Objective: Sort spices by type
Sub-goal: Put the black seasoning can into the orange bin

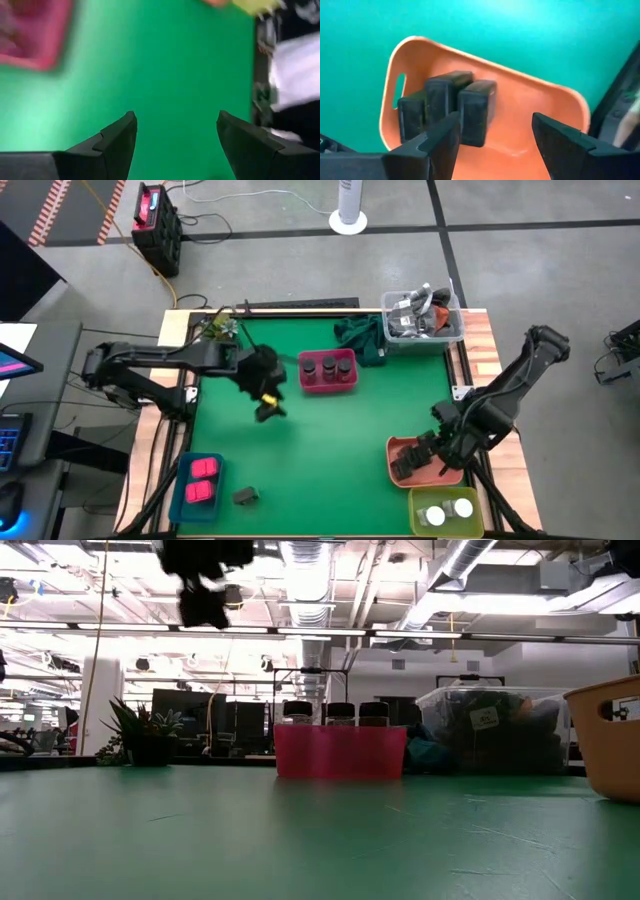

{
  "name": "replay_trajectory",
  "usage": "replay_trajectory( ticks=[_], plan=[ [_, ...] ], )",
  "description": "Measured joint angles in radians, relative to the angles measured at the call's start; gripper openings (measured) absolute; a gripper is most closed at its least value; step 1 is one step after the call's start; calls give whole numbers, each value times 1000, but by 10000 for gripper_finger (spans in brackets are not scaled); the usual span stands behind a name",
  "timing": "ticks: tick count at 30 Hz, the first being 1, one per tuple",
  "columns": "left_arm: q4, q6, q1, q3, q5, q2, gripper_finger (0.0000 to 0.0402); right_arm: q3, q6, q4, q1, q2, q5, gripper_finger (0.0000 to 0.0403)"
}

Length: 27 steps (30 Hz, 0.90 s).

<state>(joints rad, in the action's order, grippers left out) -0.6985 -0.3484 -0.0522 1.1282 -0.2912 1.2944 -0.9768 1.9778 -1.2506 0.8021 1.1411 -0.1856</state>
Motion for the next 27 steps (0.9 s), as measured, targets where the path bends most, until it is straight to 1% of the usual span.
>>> replay_trajectory(
  ticks=[3, 6, 10, 13, 15, 18, 21, 27],
  plan=[
    [-25, -53, 118, 18, 3, -18, 260, -1, -20, -52, -14, -21, 0, 272],
    [-24, -121, 247, 46, 57, -20, 260, -31, -68, -114, -46, -24, -16, 272],
    [-37, -250, 393, 52, 176, -19, 260, -88, -192, -186, -113, -23, -105, 272],
    [-85, -336, 455, 52, 275, -19, 260, -120, -291, -241, -179, -23, -166, 272],
    [-132, -376, 485, 53, 318, -18, 260, -135, -367, -258, -230, -23, -187, 272],
    [-180, -442, 531, 53, 343, -3, 260, -153, -494, -257, -305, -23, -194, 272],
    [-180, -505, 598, 48, 344, 22, 260, -174, -600, -254, -368, -22, -199, 272],
    [-173, -667, 771, 47, 359, 122, 260, -194, -727, -253, -445, -22, -211, 272]
  ],
)
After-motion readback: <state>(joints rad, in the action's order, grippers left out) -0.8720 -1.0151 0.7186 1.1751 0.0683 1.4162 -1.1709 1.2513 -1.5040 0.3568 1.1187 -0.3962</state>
